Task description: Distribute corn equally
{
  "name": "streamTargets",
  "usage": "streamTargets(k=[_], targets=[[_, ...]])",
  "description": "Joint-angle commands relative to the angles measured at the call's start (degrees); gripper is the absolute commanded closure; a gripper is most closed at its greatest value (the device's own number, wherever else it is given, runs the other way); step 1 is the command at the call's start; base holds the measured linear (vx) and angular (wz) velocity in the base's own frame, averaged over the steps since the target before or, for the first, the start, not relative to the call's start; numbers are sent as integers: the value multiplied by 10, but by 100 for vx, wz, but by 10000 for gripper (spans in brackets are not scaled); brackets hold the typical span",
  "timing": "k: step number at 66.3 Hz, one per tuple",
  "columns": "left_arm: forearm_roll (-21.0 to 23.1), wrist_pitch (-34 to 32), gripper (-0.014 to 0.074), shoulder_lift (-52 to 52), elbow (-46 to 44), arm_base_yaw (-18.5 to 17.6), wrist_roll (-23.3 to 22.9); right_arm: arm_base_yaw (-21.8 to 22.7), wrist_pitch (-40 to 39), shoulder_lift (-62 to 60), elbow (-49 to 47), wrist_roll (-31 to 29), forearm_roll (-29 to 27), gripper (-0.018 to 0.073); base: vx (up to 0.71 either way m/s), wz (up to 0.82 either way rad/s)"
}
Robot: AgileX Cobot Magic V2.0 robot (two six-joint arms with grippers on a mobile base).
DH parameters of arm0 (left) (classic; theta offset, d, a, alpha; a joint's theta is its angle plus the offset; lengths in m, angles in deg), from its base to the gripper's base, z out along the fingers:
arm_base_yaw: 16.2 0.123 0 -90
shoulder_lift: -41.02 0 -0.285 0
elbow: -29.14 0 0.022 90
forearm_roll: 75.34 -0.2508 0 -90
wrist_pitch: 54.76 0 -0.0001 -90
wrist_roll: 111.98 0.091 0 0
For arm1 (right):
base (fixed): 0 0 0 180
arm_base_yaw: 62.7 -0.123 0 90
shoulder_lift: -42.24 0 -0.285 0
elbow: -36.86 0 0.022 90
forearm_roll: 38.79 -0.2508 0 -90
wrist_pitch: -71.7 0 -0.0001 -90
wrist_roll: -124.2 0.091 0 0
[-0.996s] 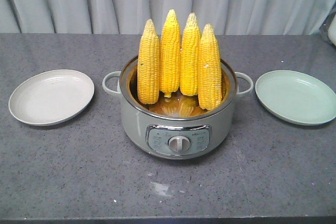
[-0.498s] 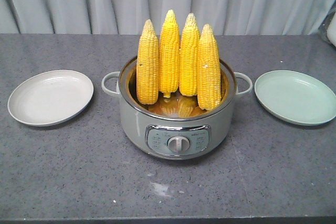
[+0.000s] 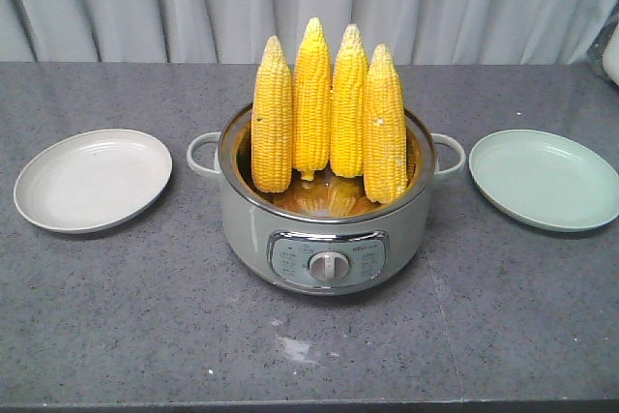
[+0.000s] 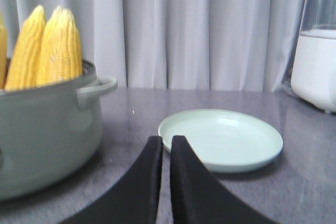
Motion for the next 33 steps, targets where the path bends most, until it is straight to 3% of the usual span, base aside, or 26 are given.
streamTargets(k=[1, 12, 33], targets=[[4, -37, 603, 4, -73, -5, -7, 4, -27, 17, -68, 0, -6, 524, 0, 0], [-13, 40, 603, 80, -213, -5, 19, 4, 66, 90, -195, -5, -1, 524, 0, 0], [-12, 222, 603, 279, -426, -5, 18, 4, 184, 287, -394, -13, 1, 524, 0, 0]])
